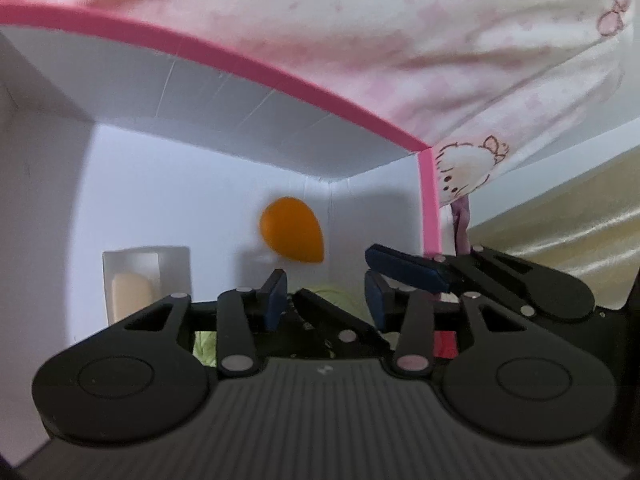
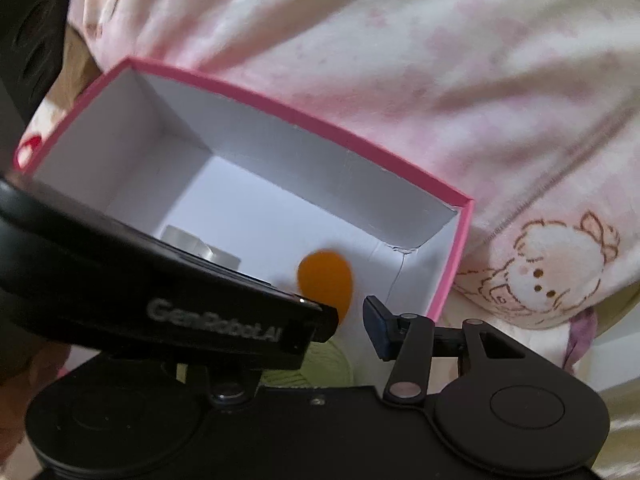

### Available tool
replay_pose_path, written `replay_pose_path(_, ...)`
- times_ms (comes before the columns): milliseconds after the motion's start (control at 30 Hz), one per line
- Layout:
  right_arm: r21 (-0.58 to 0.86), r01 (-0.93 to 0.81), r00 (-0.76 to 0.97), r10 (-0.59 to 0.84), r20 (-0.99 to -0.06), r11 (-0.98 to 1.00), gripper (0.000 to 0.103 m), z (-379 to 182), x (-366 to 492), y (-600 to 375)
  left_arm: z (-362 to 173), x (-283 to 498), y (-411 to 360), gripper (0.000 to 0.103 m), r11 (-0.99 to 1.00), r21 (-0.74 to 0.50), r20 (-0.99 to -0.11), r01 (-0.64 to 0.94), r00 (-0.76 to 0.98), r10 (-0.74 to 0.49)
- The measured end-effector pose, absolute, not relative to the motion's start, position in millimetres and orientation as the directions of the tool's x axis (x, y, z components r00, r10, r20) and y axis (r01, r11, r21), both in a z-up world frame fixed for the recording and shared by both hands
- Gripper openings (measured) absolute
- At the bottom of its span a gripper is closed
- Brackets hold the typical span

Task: Organize objects
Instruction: 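Open the left tool to drop the sponge into the box, then withdraw the left tool and reach to the purple plush toy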

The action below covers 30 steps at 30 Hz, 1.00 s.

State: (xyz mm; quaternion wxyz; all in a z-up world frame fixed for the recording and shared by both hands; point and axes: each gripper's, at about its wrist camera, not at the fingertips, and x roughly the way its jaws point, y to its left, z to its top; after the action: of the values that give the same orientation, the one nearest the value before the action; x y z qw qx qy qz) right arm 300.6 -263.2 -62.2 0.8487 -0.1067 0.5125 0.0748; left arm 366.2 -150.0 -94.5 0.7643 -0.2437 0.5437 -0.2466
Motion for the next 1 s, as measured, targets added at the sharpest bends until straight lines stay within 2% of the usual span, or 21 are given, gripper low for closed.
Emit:
replay_pose_path(67, -0.090, -0.230, 0.480, 0.032, -0.877, 0.969, 0.057, -57, 291, -267, -90, 361, -152, 0.054, 0.775, -0.620, -0.724, 0.126, 0.291, -0.626)
replay_pose_path(167, -0.049, -0.210, 0.528, 0.071, -0.847, 0.976, 0.061, -46, 274, -275, -75, 351, -147, 0.054, 0.769, -0.622, -0.711, 0.144, 0.306, -0.633)
replay_pose_path(333, 0.043, -0.186, 0.599, 0.148, -0.787, 0.982, 0.062, -16, 239, -287, -33, 320, -131, 0.055, 0.818, -0.524, -0.735, 0.235, 0.361, -0.574)
replay_pose_path(433, 0.074, -0.192, 0.623, 0.180, -0.761, 0.979, 0.066, 3, 216, -284, -6, 290, -120, 0.064, 0.831, -0.459, -0.728, 0.316, 0.402, -0.555)
replay_pose_path(667, 0.073, -0.202, 0.664, 0.192, -0.723, 0.977, 0.066, 31, 163, -274, 40, 227, -89, 0.066, 0.857, -0.360, -0.758, 0.369, 0.419, -0.500)
replay_pose_path(767, 0.091, -0.224, 0.679, 0.222, -0.700, 0.970, 0.069, 52, 139, -265, 59, 203, -76, 0.067, 0.860, -0.320, -0.763, 0.398, 0.430, -0.483)
replay_pose_path(1000, 0.098, -0.312, 0.643, 0.286, -0.711, 0.945, 0.070, 65, 93, -224, 79, 157, -43, 0.068, 0.875, -0.253, -0.783, 0.412, 0.444, -0.435)
